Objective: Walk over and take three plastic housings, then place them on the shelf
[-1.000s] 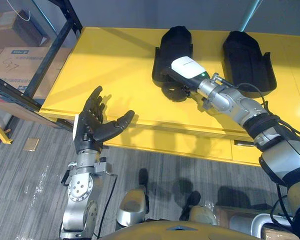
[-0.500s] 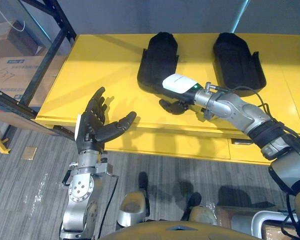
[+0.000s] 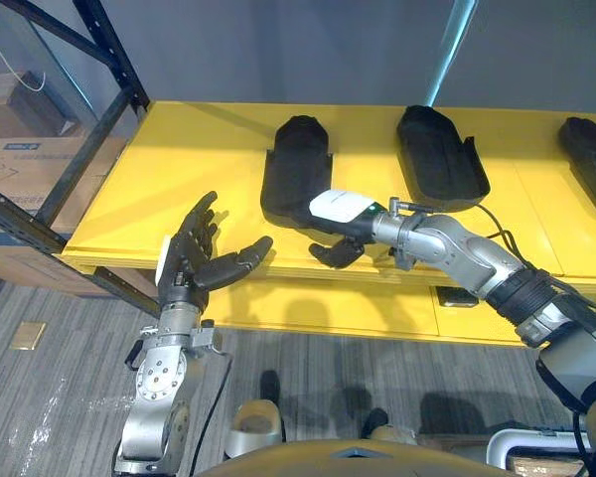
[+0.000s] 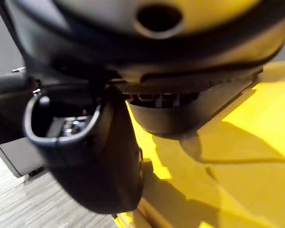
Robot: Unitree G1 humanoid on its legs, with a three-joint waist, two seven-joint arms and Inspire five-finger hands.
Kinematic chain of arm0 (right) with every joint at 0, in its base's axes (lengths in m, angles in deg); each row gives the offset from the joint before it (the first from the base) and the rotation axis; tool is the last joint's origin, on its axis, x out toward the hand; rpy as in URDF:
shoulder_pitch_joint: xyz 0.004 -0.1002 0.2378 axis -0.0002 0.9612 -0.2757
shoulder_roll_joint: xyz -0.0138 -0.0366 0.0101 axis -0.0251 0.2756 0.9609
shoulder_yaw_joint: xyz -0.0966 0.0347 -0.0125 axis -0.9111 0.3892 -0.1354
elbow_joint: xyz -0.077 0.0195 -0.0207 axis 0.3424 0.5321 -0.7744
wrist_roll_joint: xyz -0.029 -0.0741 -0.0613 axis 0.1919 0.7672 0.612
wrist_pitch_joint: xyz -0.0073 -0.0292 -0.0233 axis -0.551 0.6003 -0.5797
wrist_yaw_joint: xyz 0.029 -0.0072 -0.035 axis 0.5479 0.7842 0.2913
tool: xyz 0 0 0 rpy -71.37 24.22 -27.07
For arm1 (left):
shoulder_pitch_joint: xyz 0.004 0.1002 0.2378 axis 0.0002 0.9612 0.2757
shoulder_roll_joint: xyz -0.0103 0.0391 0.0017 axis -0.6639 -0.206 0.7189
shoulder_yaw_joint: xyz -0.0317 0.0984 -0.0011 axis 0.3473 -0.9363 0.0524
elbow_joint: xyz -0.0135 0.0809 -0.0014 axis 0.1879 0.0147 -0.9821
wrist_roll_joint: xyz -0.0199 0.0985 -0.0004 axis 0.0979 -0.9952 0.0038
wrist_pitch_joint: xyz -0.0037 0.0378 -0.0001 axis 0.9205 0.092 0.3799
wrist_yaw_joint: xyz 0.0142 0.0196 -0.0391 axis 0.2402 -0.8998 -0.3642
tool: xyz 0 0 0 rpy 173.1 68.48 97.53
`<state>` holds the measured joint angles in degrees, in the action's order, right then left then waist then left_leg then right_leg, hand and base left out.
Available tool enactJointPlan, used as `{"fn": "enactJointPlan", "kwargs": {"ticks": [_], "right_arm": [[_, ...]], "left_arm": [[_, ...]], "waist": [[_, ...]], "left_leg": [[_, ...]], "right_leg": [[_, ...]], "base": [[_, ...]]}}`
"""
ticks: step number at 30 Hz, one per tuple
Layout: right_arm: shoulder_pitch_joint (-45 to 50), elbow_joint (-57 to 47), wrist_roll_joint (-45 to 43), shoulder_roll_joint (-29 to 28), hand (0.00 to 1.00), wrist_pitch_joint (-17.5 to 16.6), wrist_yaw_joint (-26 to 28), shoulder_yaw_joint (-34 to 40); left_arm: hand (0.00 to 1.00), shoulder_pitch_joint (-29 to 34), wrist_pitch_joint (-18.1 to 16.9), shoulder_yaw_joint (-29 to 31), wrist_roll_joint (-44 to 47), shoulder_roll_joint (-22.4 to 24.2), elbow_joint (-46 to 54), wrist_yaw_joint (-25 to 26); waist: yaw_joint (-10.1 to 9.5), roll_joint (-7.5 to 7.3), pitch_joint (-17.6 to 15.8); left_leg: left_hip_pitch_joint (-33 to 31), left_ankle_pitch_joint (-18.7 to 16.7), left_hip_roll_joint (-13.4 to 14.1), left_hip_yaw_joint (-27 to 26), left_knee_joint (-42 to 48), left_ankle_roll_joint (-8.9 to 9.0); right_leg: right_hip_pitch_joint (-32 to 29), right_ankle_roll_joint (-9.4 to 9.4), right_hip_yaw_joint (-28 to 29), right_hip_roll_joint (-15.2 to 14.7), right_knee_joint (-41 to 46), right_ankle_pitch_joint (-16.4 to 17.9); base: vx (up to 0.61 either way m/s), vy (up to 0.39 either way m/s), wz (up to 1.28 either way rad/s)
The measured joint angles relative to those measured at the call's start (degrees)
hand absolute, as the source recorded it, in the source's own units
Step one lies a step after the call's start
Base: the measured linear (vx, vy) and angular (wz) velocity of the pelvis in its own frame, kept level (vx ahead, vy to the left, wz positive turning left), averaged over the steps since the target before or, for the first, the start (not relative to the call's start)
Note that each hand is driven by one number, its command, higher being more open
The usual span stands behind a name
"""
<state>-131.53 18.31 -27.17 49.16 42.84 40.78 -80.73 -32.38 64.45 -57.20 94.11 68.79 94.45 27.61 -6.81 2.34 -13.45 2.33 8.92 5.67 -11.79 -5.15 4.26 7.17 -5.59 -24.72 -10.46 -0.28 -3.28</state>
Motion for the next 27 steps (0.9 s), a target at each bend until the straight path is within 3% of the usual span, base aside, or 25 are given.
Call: {"fn": "enactJointPlan", "kwargs": {"ticks": [4, 12, 19, 27], "right_arm": [[1.86, -0.03, 3.99, 0.01, 1.0, -1.57, -12.34, 1.83], [2.06, -0.59, 9.72, -0.93, 1.0, -2.86, -25.36, 15.38], [5.26, -4.17, 9.2, -3.24, 1.0, -5.42, -25.89, 17.61], [5.91, -5.52, -1.09, -5.25, 1.0, -6.14, -18.75, 16.18]], "left_arm": [[1.0, 0.01, 0.0, 0.0, 0.0, -0.03, -0.09, -0.4], [1.0, 0.03, -0.01, -0.27, 0.07, -0.02, -1.95, -1.52], [1.0, 0.27, -0.07, -1.74, 0.16, -0.02, -1.96, -2.66], [1.0, 0.27, -0.06, -1.72, 0.16, -0.02, -1.95, -2.98]], "waist": [[0.04, -0.12, 0.07], [0.37, -0.05, 0.19], [0.9, 0.41, 1.76], [0.83, 0.44, 1.77]], "left_leg": [[-0.32, 0.07, -0.08, -0.19, 0.0, -0.12], [-0.35, 0.62, -0.1, -0.17, 0.02, -0.61], [-0.21, 0.61, -0.06, -0.17, 0.0, -0.59], [-0.23, 0.27, -0.03, -0.11, 0.0, -0.16]], "right_leg": [[0.0, -0.3, 0.04, 0.07, -0.92, -0.65], [0.0, -0.56, 0.06, 0.1, -1.0, -1.0], [0.05, -0.31, 0.28, 0.15, -0.97, -0.81], [0.07, -0.37, 0.4, 0.19, -1.01, -0.85]], "base": [[0.0, 0.0, 0.0], [0.0, 0.0, 0.0], [0.0, 0.0, 0.0], [0.0, 0.0, 0.0]]}}
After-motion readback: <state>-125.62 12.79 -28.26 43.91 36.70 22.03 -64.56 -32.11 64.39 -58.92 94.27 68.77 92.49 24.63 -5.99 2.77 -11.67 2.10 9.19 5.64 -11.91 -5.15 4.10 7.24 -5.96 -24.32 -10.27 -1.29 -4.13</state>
